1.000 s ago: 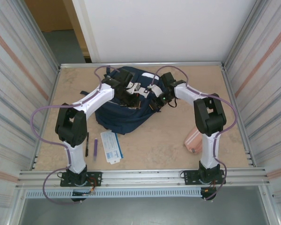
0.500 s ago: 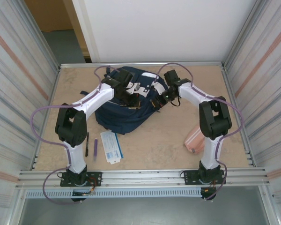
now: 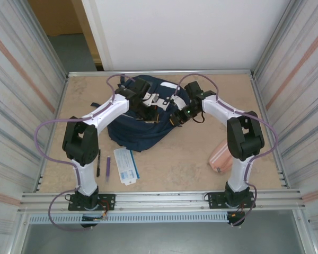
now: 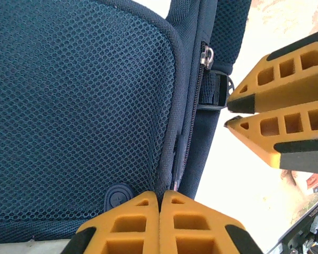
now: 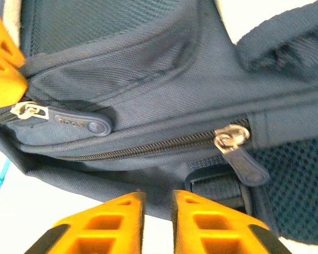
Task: Pack the student bag
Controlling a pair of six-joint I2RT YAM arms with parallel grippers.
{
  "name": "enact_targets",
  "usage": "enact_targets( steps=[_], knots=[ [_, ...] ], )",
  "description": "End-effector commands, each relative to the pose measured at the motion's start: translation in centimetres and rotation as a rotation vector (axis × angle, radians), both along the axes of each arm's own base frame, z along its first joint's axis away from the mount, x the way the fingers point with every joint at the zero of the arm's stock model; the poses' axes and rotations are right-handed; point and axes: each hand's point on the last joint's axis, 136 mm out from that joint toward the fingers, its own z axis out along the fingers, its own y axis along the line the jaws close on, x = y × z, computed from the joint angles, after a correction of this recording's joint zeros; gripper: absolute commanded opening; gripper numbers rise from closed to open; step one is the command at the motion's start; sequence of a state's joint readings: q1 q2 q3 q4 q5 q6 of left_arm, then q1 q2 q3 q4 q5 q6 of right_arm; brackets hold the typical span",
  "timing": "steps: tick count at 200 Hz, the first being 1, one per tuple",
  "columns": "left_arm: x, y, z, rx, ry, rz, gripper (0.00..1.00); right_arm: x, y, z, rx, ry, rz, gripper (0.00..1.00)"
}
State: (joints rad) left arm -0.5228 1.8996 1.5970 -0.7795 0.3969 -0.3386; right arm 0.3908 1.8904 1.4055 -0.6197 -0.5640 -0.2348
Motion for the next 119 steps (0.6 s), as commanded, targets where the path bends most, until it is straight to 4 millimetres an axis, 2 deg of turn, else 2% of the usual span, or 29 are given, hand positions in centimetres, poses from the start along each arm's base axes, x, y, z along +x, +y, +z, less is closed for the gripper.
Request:
enact_targets(
  steps=[1, 22, 45, 70, 100, 119],
  knots=[
    [0.5, 0.5, 1.3, -0.026, -0.025, 0.02, 0.0, 1.2, -0.6, 2.5, 0.013, -0.121, -0.032, 0.35],
    [0.4, 0.5, 1.1, -0.024, -0.018, 0.02, 0.0, 2.3, -1.1, 2.6, -0.065, -0.259, -0.034, 0.44],
    [0.2, 0.4, 1.3, -0.041, -0.007, 0.02, 0.0, 3.2, -1.4, 2.0, -0.108, -0.329, -0.022, 0.46],
    [0.3, 0.1, 1.5, -0.05, -0.007, 0.02, 0.0, 3.4, -1.4, 0.5, -0.145, -0.319, 0.019, 0.46],
    [-0.1, 0.4, 1.7, -0.049, -0.007, 0.021, 0.0, 2.8, -0.1, -0.5, -0.119, -0.299, 0.089, 0.46],
    [-0.1, 0.5, 1.5, -0.041, -0.008, 0.02, 0.0, 3.2, 0.2, -1.5, -0.134, -0.272, 0.105, 0.47]
  ],
)
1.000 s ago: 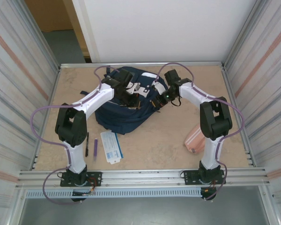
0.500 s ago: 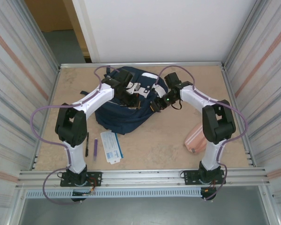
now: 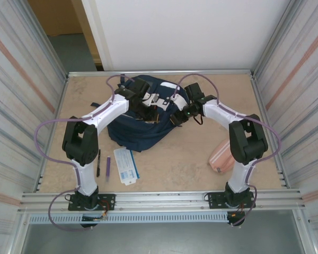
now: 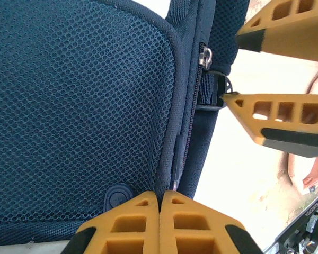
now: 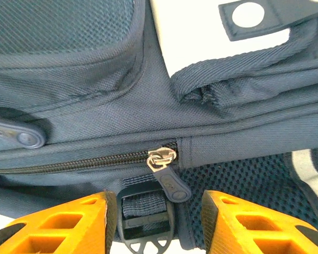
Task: Pack the student bag
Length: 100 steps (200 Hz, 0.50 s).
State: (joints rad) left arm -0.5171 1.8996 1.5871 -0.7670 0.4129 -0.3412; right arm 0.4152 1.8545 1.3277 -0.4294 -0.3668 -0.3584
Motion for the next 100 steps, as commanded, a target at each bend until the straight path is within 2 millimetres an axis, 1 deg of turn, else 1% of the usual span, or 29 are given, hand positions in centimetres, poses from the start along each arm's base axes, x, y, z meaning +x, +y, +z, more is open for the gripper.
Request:
enact_targets(
  steps=[1, 20, 30, 34, 46, 60, 80, 100],
  knots=[
    [-0.1, 0.5, 1.6, -0.027, -0.014, 0.018, 0.0, 0.3, 1.0, -0.9, -0.018, 0.008, 0.065, 0.47],
    [-0.4, 0.4, 1.7, -0.035, -0.004, 0.018, 0.0, 1.3, 1.2, -2.3, -0.069, -0.015, 0.049, 0.46],
    [-0.5, 0.4, 1.7, -0.034, -0.006, 0.017, 0.0, 1.7, 1.2, -2.6, -0.096, -0.048, 0.047, 0.44],
    [-0.5, 0.5, 1.7, -0.032, -0.007, 0.017, 0.0, 1.8, 1.3, -2.5, -0.1, -0.059, 0.047, 0.42],
    [-0.5, 0.7, 1.6, -0.022, -0.01, 0.015, 0.0, 1.8, 1.6, -2.2, -0.088, -0.073, 0.06, 0.27],
    [-0.6, 0.7, 1.7, -0.02, -0.007, 0.015, 0.0, 1.7, 1.8, -1.6, -0.064, -0.076, 0.066, 0.17],
    [-0.6, 0.8, 1.8, -0.02, -0.01, 0.016, 0.0, 1.5, 1.8, -1.2, -0.051, -0.072, 0.071, 0.11],
    [-0.5, 0.9, 1.8, -0.014, -0.013, 0.015, 0.0, 1.2, 1.6, -1.0, -0.034, -0.048, 0.069, 0.08]
  ],
)
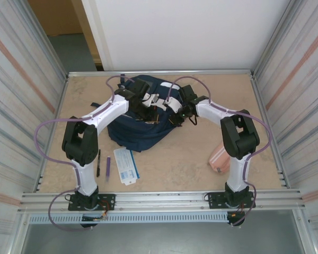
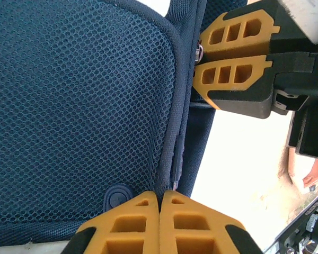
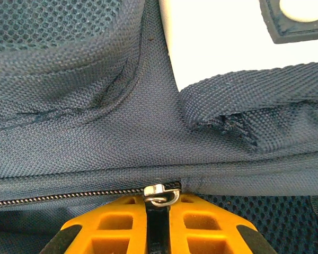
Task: Pack the student bag
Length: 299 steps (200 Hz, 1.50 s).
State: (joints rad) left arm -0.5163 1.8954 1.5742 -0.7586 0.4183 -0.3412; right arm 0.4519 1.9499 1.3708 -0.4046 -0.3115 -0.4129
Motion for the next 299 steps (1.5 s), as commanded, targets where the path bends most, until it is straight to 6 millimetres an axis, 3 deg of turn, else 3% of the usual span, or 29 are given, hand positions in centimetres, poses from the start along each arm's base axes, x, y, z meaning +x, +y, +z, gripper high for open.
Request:
enact_targets(
  steps=[1, 40, 50, 84, 125, 162, 171, 183, 198, 238, 277, 299],
  knots=[
    [-0.4, 0.9, 1.9, -0.009, -0.015, 0.017, 0.0, 0.3, 0.3, 1.8, 0.04, -0.022, 0.016, 0.08],
    [-0.4, 0.9, 1.7, -0.004, -0.009, 0.021, 0.0, -0.9, -0.2, 4.0, 0.201, 0.218, -0.04, 0.05],
    [-0.2, 0.9, 1.7, 0.0, -0.012, 0.025, 0.0, -1.5, -0.4, 3.9, 0.198, 0.285, -0.055, 0.0],
    [-0.1, 0.9, 1.4, 0.0, -0.013, 0.033, 0.0, -1.9, -0.9, 3.8, 0.185, 0.368, -0.097, 0.0],
    [0.3, 0.9, 1.3, 0.005, -0.017, 0.044, 0.0, -4.4, -0.8, 4.9, 0.198, 0.549, -0.095, 0.0],
    [0.6, 0.5, 1.2, -0.001, -0.018, 0.051, 0.0, -6.5, -0.4, 4.2, 0.152, 0.637, -0.103, 0.0],
    [0.7, 0.4, 1.2, -0.006, -0.022, 0.049, 0.0, -6.5, -0.5, 3.9, 0.134, 0.616, -0.107, 0.0],
    [0.7, 0.4, 1.1, -0.003, -0.024, 0.045, 0.0, -4.9, -1.8, 2.8, 0.059, 0.511, -0.184, 0.04],
    [0.7, 0.3, 0.9, 0.001, -0.02, 0.041, 0.0, -2.9, -3.7, 2.2, -0.026, 0.357, -0.243, 0.26],
    [0.5, 0.2, 1.0, -0.003, -0.021, 0.03, 0.0, 0.5, -3.5, 3.8, -0.032, 0.045, -0.204, 0.33],
    [0.3, -0.2, 1.6, -0.017, -0.034, 0.027, 0.0, -0.2, -1.0, 4.2, 0.146, -0.246, 0.03, 0.41],
    [0.3, -0.4, 1.7, -0.024, -0.041, 0.027, 0.0, -0.8, -0.9, 3.6, 0.162, -0.39, 0.135, 0.42]
  ],
)
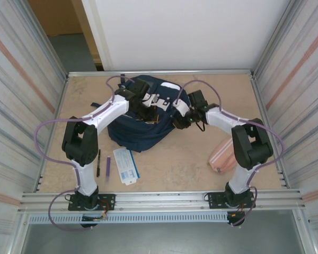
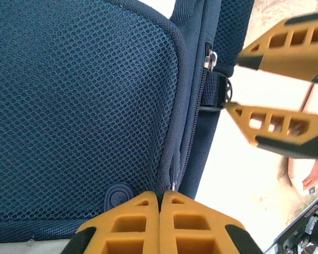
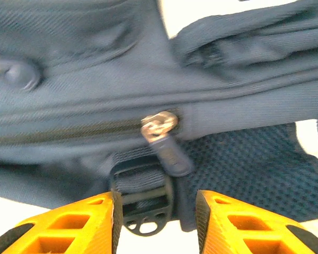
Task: Pack the student bag
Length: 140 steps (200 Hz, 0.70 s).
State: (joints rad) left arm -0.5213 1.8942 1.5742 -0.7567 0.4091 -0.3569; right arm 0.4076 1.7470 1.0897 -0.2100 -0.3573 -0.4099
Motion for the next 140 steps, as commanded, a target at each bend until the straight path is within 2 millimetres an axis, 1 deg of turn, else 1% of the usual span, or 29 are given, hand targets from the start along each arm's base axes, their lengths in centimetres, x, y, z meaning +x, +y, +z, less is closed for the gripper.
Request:
enact_targets(
  steps=[1, 8, 17, 37, 66, 77, 103, 110, 125, 140],
  knots=[
    [0.3, -0.4, 1.7, -0.029, -0.043, 0.015, 0.0, 1.9, 1.6, 2.2, 0.064, -0.314, 0.144, 0.42],
    [0.3, -0.5, 1.8, -0.034, -0.043, 0.015, 0.0, 2.8, 1.2, 1.9, 0.049, -0.332, 0.101, 0.42],
    [0.1, -0.6, 1.9, -0.041, -0.045, 0.016, 0.0, 3.3, 1.0, 1.5, 0.047, -0.348, 0.091, 0.42],
    [-0.3, -1.0, 1.8, -0.053, -0.043, 0.007, 0.0, 3.9, 1.4, 1.2, 0.029, -0.438, 0.106, 0.42],
    [-0.5, -1.2, 2.0, -0.066, -0.035, -0.002, 0.0, 4.7, 1.9, 0.7, -0.017, -0.506, 0.087, 0.41],
    [-0.7, -1.2, 2.0, -0.072, -0.028, -0.005, 0.0, 4.8, 2.2, 0.2, -0.046, -0.548, 0.091, 0.39],
    [-0.9, -1.4, 2.0, -0.08, -0.026, -0.015, 0.0, 5.3, 2.0, -0.7, -0.112, -0.639, 0.079, 0.36],
    [-0.9, -1.3, 2.0, -0.077, -0.024, -0.016, 0.0, 5.6, 2.0, -0.7, -0.12, -0.667, 0.072, 0.34],
    [-1.0, -1.3, 2.0, -0.078, -0.023, -0.014, 0.0, 5.8, 2.0, -0.8, -0.116, -0.682, 0.071, 0.26],
    [-1.0, -1.4, 2.1, -0.086, -0.023, -0.019, 0.0, 5.8, 2.1, -0.6, -0.104, -0.681, 0.075, 0.25]
  ],
)
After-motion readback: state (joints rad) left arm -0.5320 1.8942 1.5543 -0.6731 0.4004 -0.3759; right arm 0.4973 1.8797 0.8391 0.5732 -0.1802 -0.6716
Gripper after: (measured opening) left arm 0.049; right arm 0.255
